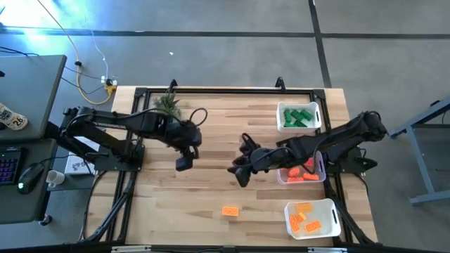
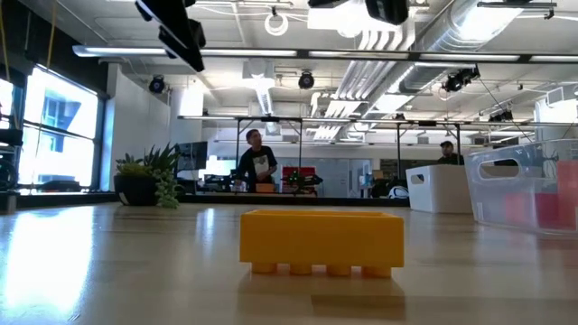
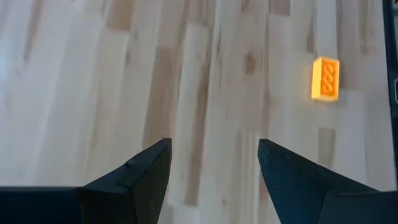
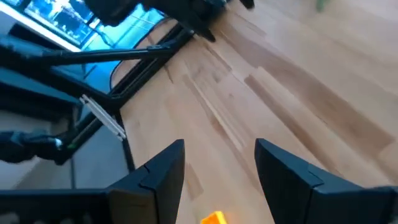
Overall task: Sort & place blocks by color
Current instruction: Put the yellow game piece into the bottom white bin
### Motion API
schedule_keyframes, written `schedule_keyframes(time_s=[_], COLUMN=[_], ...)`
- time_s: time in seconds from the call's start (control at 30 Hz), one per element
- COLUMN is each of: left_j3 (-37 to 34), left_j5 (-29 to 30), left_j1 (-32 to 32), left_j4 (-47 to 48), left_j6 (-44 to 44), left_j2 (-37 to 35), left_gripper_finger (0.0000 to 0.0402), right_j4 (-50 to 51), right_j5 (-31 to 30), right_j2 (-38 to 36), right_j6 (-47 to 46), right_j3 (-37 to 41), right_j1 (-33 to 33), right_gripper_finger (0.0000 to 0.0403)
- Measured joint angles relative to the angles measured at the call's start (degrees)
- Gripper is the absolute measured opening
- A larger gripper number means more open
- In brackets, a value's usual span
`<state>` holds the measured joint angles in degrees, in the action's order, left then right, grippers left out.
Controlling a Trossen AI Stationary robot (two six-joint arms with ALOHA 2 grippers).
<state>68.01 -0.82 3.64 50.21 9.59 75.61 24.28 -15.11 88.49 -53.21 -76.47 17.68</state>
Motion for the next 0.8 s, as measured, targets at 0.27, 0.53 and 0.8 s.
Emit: schedule_keyframes(time_s=[0.27, 0.53, 0.8], left_j3=[0.02, 0.04, 0.04], left_j5=[-0.02, -0.02, 0.52], left_j1=[-4.45, -7.85, -9.42], left_j4=[4.98, 5.34, 5.28], left_j6=[9.78, 25.83, 35.71], left_j2=[-0.02, -0.02, 0.0], left_gripper_finger=[0.0229, 0.0229, 0.0229], right_j4=[-9.98, -11.6, -9.88], right_j5=[-0.88, 3.27, 4.31], right_j2=[2.68, 4.9, 9.31], right_j6=[13.31, 20.21, 27.17], right_j3=[0.0, 0.02, 0.02], right_j1=[1.15, 1.42, 4.08], right_gripper_finger=[0.0181, 0.0198, 0.0222])
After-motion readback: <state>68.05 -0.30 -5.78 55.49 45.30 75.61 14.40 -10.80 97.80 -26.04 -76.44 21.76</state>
